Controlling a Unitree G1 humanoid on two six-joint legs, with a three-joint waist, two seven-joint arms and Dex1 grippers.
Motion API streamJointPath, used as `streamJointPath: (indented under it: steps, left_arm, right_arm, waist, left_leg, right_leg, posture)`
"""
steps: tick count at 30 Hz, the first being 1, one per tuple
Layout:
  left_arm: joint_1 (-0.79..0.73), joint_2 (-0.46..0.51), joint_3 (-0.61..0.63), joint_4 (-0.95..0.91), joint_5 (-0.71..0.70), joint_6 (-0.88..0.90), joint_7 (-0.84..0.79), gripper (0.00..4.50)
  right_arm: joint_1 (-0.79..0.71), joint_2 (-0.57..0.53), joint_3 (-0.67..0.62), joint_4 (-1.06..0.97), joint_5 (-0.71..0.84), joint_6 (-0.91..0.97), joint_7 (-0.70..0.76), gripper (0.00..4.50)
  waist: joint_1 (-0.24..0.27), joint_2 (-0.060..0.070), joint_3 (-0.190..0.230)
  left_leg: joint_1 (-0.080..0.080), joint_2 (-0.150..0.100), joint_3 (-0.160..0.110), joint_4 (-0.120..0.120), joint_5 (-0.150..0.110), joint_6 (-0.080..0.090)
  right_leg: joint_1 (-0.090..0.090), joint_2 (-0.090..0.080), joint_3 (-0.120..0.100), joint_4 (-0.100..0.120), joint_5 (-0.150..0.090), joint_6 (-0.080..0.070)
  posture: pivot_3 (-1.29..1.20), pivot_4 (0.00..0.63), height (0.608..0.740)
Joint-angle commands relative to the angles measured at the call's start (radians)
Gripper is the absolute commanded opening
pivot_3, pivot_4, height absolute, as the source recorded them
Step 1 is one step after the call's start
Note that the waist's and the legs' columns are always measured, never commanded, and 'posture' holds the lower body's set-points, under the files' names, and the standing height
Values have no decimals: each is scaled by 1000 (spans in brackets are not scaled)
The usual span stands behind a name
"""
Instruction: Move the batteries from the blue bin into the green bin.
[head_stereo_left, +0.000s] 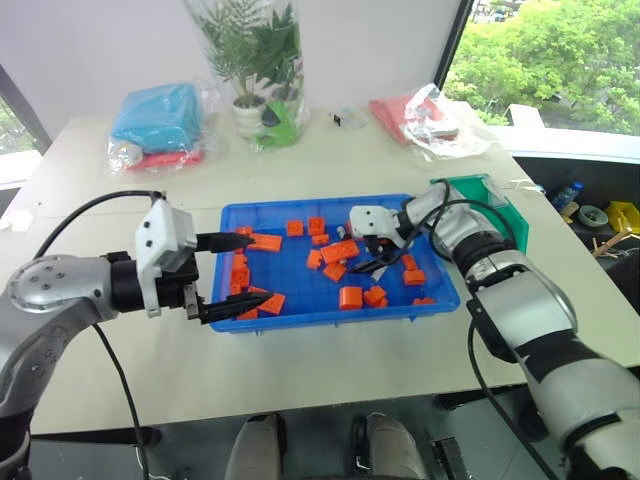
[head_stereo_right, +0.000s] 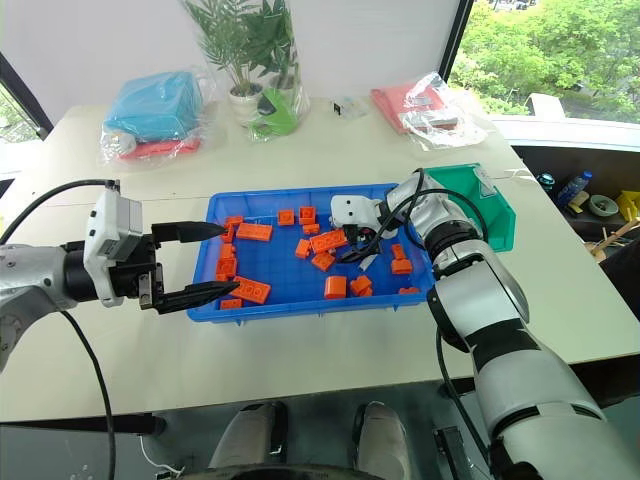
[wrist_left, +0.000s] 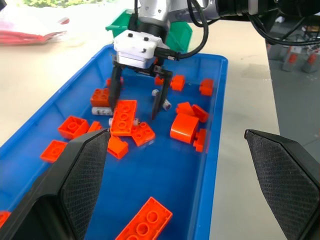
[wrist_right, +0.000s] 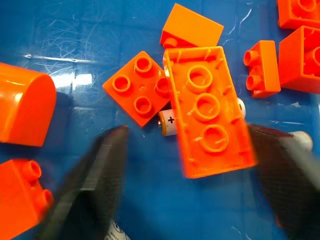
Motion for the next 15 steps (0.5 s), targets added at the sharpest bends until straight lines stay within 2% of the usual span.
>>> streamJointPath:
  steps: [1, 2, 10, 12, 15]
  left_arm:
    - [-27, 12, 24, -18, -18, 0, 6, 4500]
    - [-28, 12, 24, -17, -19, 0, 6, 4500]
    - [-48, 5, 5, 6, -5, -10, -1, 4500]
    - [-56, 3, -2, 13, -1, -14, -4, 4500]
    - [-74, -3, -19, 28, 7, -22, -8, 4500]
  right_arm:
    - [-35, 7, -37, -4, 7, -3, 8, 1696]
    - [-33, 7, -42, -5, 13, 2, 17, 1182]
    - [-29, 7, -137, -62, 95, 57, 110, 1179]
    - [-31, 30, -171, -100, 135, 108, 122, 1179]
    - [-2, 109, -183, -208, 156, 205, 47, 1179]
  waist:
    - [0, 0, 0]
    - [0, 0, 0]
    - [-1, 0, 0]
    - [-1, -1, 0]
    - [-4, -1, -1]
  left_leg:
    - [0, 0, 0, 0, 0, 0]
    - [0, 0, 0, 0, 0, 0]
    - [0, 0, 0, 0, 0, 0]
    - [0, 0, 0, 0, 0, 0]
    - [0, 0, 0, 0, 0, 0]
  right_leg:
    - [0, 0, 0, 0, 0, 0]
    - [0, 0, 0, 0, 0, 0]
    - [0, 0, 0, 0, 0, 0]
    - [1, 0, 0, 0, 0, 0]
    - [2, 1, 0, 1, 0, 0]
  posture:
    - [0, 150, 672]
    - [0, 150, 672]
    - [0, 150, 672]
    - [0, 150, 672]
    - [0, 150, 672]
